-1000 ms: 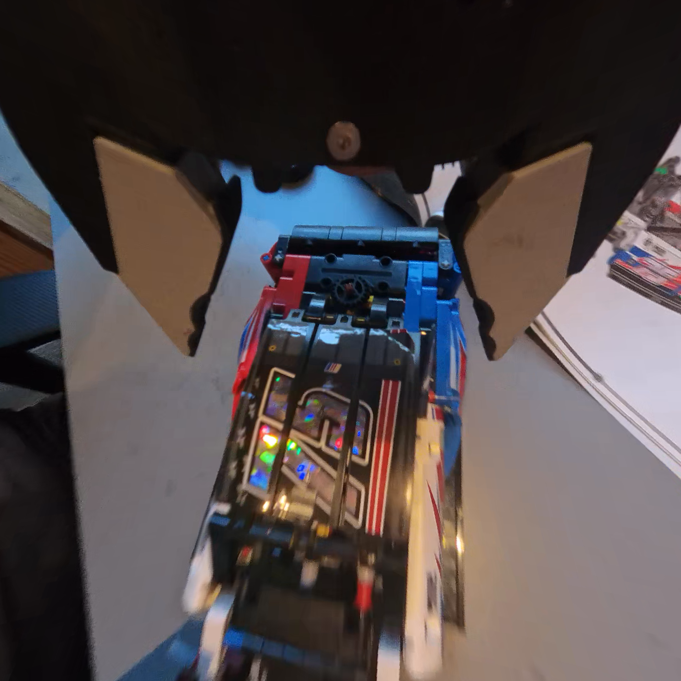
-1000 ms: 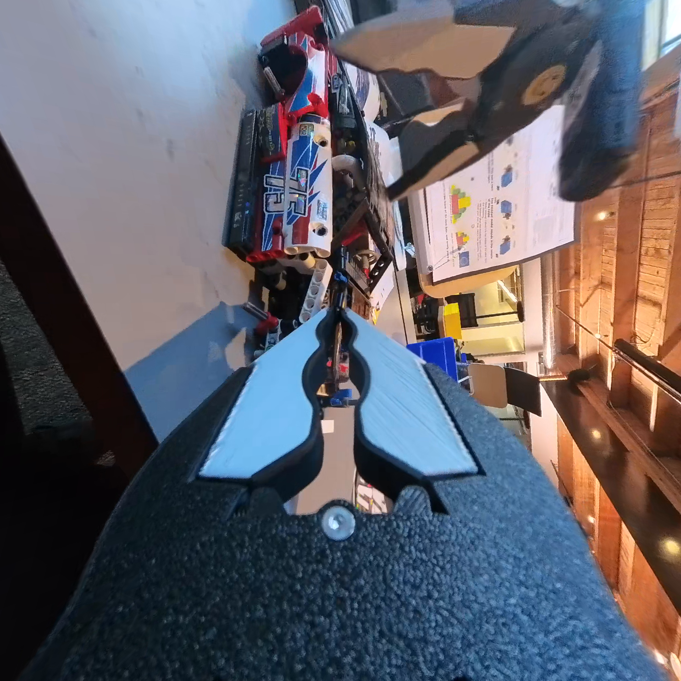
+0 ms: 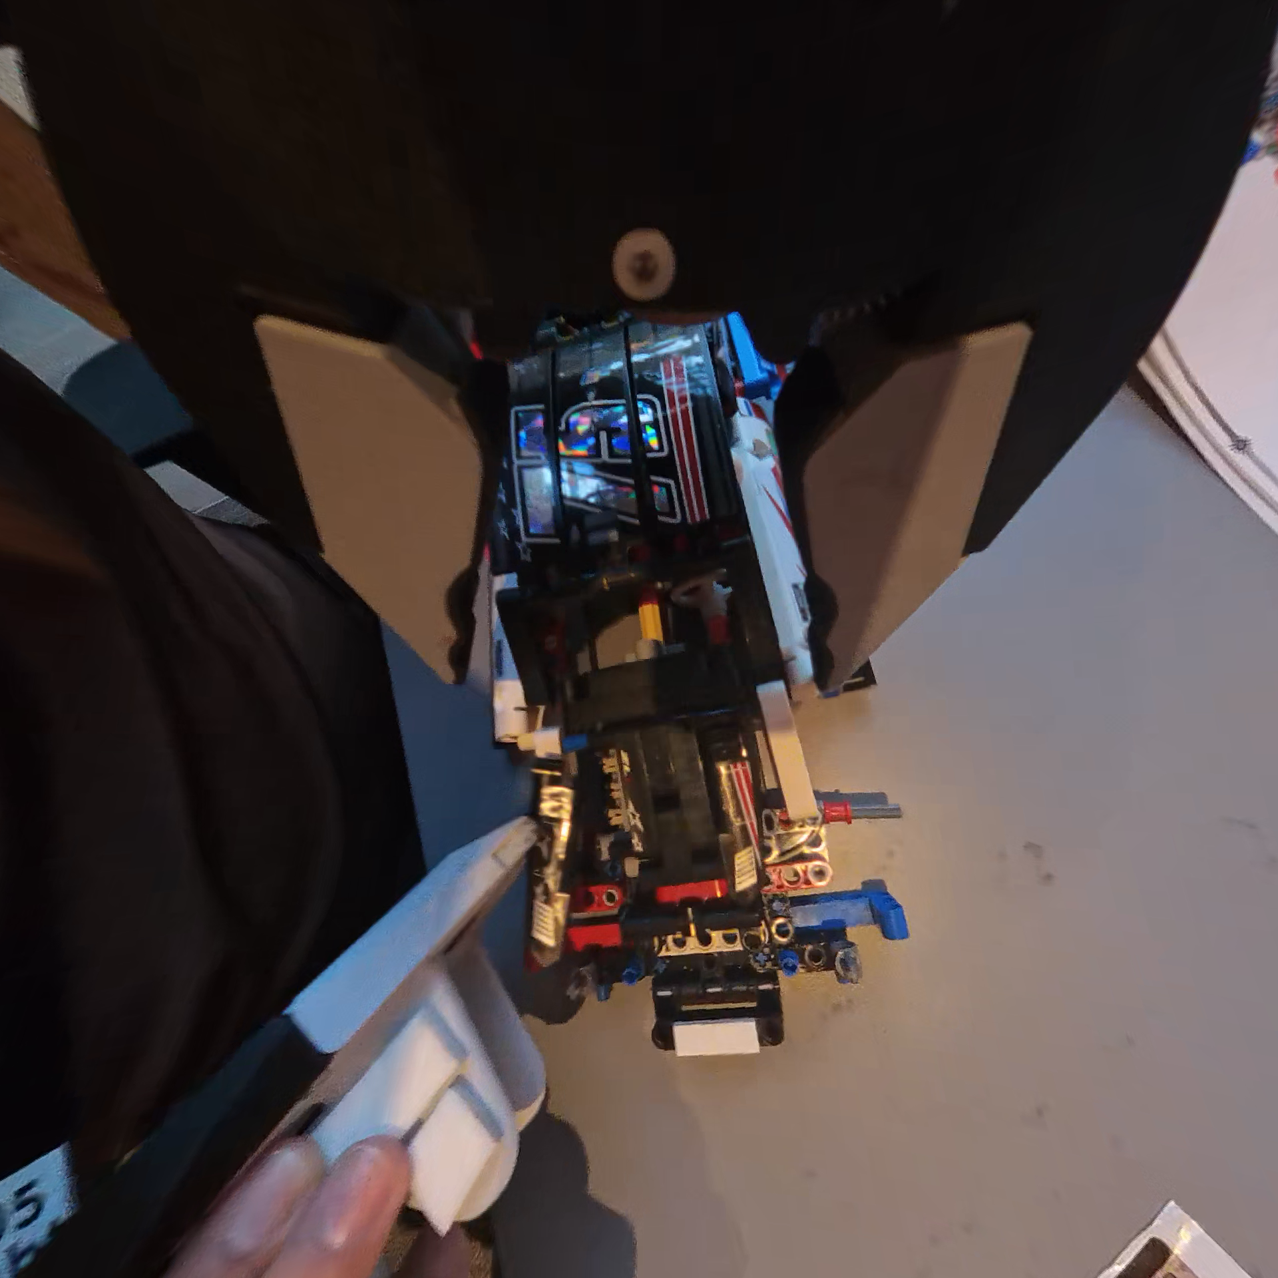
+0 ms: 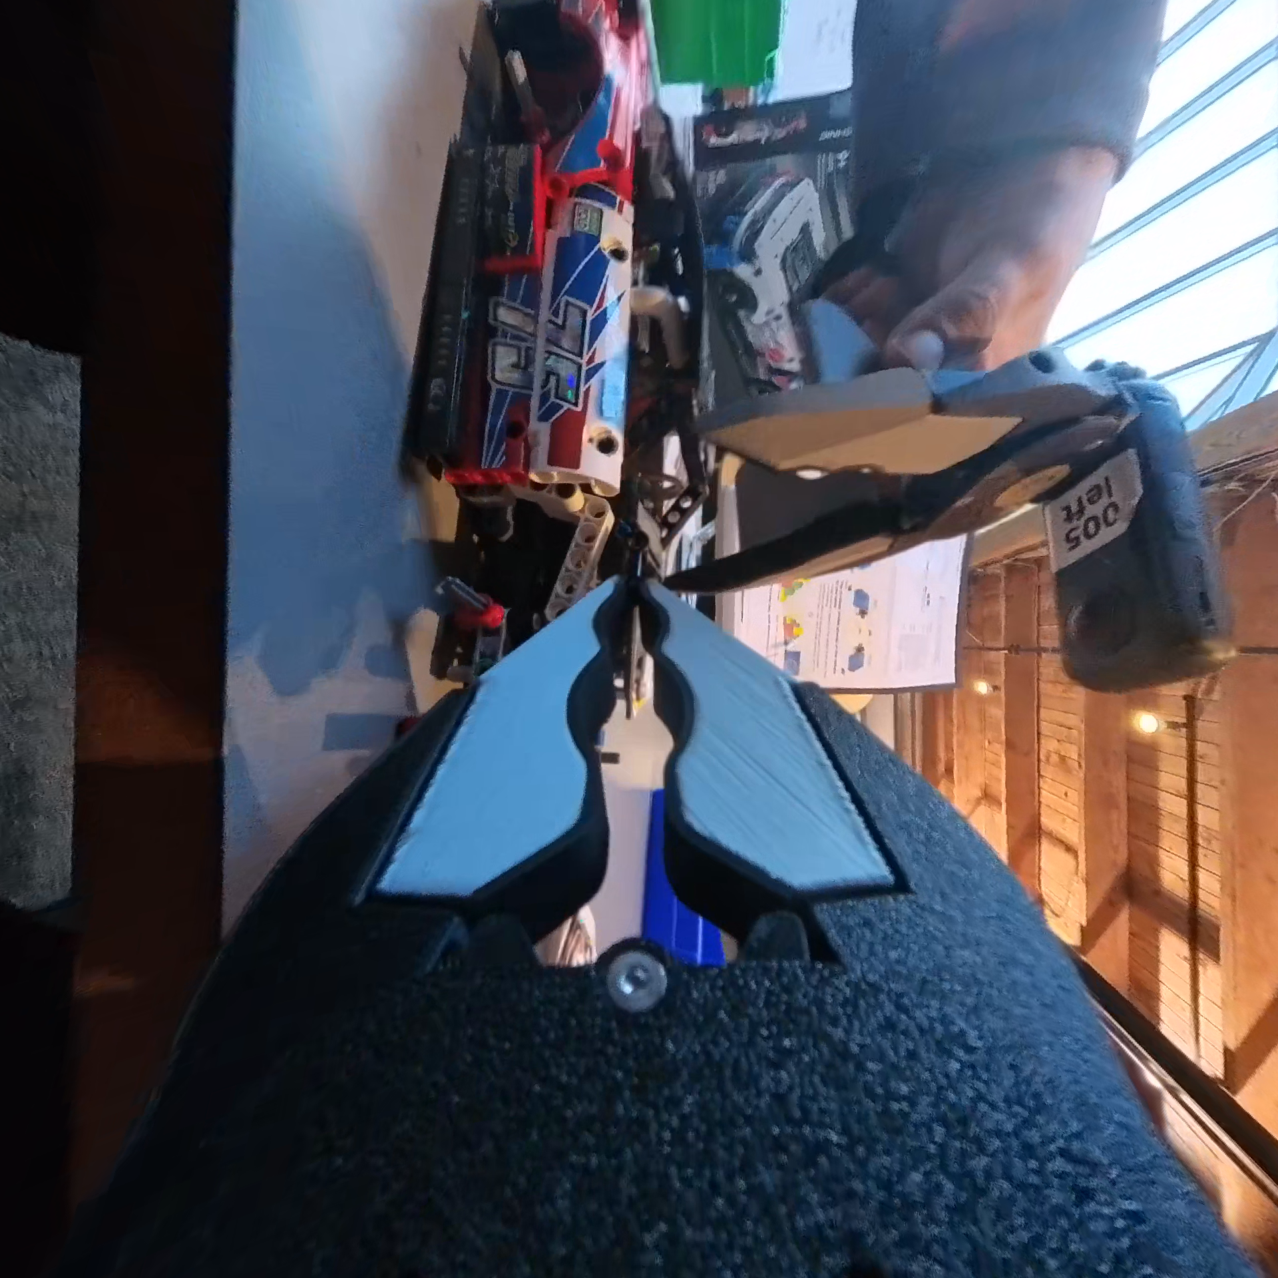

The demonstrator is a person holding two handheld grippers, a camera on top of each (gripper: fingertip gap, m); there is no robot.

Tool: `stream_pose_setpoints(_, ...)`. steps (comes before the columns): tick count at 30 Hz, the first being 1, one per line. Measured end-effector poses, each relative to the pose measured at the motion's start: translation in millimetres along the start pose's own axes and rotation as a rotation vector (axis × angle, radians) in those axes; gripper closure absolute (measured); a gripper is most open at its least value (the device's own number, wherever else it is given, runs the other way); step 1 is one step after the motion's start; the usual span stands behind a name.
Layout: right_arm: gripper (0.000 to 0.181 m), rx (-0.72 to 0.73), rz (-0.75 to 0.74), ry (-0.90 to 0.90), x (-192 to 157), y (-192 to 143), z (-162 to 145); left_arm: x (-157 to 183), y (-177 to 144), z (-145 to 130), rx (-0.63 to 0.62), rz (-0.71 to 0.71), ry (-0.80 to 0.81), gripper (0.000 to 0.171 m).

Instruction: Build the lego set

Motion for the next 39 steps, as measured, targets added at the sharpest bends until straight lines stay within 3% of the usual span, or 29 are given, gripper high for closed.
stream_pose_setpoints(7, 0.18, 0.096, 0.017, 0.04, 1, 3, -8, -2, 15, 4, -0.035, 0.006, 0.011, 0.087)
stream_pose_setpoints(19, 0.18, 0.172, 0.029, 0.031, -2, 6, -14, -2, 21, 1, 0.013, 0.013, -0.003, 0.085)
stream_pose_setpoints(25, 0.18, 0.179, 0.019, 0.012, -3, 8, -14, -7, 21, 2, 0.021, -0.003, -0.038, 0.091)
stream_pose_setpoints(32, 0.179, 0.166, 0.008, -0.015, -4, 8, -14, -2, 21, 3, 0.008, 0.073, -0.044, 0.095)
stream_pose_setpoints(39, 0.179, 0.097, -0.031, -0.184, -8, 9, -7, -3, 21, 2, 0.009, 0.063, -0.051, 0.097)
Point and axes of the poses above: each gripper's, where its closed fingertips meet, y out along the fingers, z out of its top, x = y × z across the jaws, the point moved 9 cm from there along -y, back along the fingers, and after that the axes turned 7 degrees about y, right-handed, at the moved point
